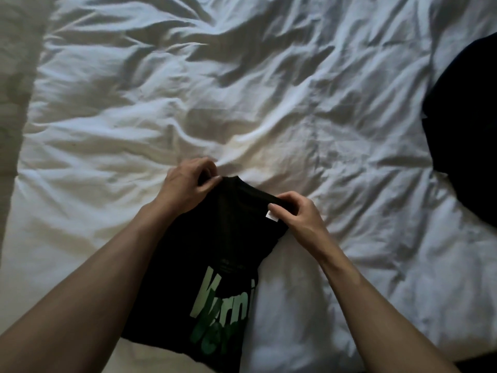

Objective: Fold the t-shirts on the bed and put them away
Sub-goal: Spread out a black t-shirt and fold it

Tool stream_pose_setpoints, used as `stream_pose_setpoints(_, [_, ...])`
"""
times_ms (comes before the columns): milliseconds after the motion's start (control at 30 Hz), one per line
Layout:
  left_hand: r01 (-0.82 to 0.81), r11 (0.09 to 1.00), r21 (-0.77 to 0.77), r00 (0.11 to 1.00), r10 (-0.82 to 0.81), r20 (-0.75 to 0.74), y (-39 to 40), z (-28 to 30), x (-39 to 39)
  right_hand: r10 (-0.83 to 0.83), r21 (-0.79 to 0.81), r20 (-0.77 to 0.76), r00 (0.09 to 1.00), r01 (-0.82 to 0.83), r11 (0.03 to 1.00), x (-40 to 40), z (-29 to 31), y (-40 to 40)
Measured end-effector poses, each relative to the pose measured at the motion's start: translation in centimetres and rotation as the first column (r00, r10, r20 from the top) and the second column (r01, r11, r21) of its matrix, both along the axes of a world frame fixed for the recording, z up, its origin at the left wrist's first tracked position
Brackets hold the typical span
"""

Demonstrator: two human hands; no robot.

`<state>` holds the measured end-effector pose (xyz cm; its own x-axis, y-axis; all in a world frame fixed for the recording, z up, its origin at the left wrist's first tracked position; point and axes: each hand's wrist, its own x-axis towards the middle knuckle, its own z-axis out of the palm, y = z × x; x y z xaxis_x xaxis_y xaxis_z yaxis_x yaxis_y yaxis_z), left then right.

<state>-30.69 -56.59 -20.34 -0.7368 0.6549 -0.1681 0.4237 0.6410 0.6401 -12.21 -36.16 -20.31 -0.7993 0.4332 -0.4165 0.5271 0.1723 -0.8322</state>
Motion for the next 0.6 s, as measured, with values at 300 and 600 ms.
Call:
stream_pose_setpoints(300, [-0.220, 0.967, -0.129, 0.953, 0.242, 0.183, -3.0, -0.4, 0.9, -0.465, 0.165, 0.235, 0.853, 0.436, 0.885, 1.1, 1.5, -8.7])
stream_pose_setpoints(600, [-0.426, 0.896, 0.125, 0.896, 0.399, 0.197, -5.3, -1.3, 1.5, -0.282, 0.114, -0.130, 0.951, 0.297, 0.948, -1.6, -0.1, -7.5])
